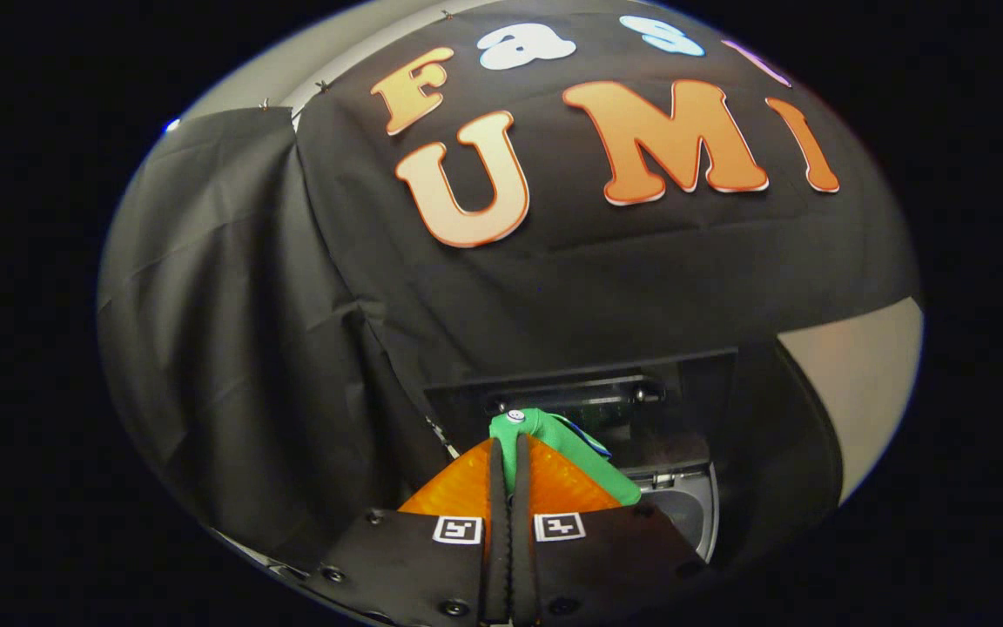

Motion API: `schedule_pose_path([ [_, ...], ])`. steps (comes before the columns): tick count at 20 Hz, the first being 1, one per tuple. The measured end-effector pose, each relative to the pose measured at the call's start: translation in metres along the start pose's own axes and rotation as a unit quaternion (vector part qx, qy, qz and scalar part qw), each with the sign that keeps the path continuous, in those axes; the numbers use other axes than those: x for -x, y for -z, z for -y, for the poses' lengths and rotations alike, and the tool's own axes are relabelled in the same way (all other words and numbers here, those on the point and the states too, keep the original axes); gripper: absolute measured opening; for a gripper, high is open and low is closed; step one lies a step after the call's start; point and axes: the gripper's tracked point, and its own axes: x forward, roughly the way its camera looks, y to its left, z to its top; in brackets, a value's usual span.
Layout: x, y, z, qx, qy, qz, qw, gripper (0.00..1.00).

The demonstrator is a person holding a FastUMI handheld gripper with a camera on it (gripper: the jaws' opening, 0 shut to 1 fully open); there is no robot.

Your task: Put the clothes into the washing machine and then close the washing machine lid.

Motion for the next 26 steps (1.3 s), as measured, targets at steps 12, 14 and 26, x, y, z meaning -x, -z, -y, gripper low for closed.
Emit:
schedule_pose_path([
  [12, -0.083, 0.188, 0.056, -0.051, 0.048, -0.17, 0.983, 0.09],
  [14, -0.085, 0.2, 0.057, -0.066, 0.057, -0.188, 0.978, 0.08],
  [26, -0.096, 0.223, 0.077, -0.051, 0.113, -0.232, 0.965, 0.09],
])
